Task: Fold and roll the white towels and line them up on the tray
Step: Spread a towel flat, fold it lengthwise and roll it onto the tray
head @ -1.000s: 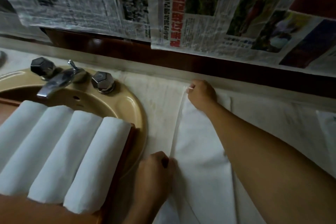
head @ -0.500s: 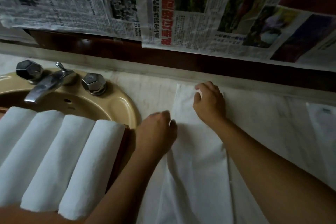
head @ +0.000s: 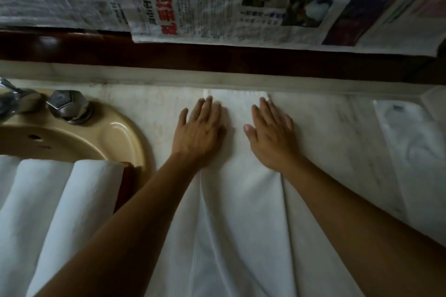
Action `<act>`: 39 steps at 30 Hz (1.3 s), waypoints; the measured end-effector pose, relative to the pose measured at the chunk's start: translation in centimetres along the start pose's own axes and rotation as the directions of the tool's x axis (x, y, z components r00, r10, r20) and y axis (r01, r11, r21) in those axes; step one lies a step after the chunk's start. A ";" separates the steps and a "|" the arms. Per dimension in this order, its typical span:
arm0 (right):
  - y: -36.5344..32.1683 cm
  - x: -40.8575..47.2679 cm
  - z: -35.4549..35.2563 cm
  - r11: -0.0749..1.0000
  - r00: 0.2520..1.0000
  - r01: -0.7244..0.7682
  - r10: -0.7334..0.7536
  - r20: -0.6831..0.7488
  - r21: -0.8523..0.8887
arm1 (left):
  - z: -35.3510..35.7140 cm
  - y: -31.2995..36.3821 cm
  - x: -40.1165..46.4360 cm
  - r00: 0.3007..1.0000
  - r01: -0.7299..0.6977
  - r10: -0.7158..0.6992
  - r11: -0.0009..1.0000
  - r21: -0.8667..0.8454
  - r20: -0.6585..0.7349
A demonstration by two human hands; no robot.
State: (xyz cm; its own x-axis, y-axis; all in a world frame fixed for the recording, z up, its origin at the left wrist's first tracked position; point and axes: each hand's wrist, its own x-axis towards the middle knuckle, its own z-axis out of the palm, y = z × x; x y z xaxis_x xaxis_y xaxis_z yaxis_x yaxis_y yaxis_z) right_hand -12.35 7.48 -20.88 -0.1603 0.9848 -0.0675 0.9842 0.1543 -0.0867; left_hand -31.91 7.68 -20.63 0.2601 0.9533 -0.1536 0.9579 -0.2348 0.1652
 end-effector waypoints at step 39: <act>0.2 -13.2 1.8 0.999 1.000 0.014 -0.015 -0.009 -0.035 | 2.0 4.7 -13.4 0.983 0.141 -0.148 0.987 0.071 0.108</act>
State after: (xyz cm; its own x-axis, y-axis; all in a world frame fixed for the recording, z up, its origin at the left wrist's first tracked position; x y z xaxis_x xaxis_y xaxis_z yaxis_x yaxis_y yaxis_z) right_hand -10.17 -5.61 -21.84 -0.1741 0.9830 -0.0576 0.9838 0.1711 -0.0532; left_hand -30.63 -6.56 -19.76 0.1267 0.9513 -0.2810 0.9912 -0.1105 0.0727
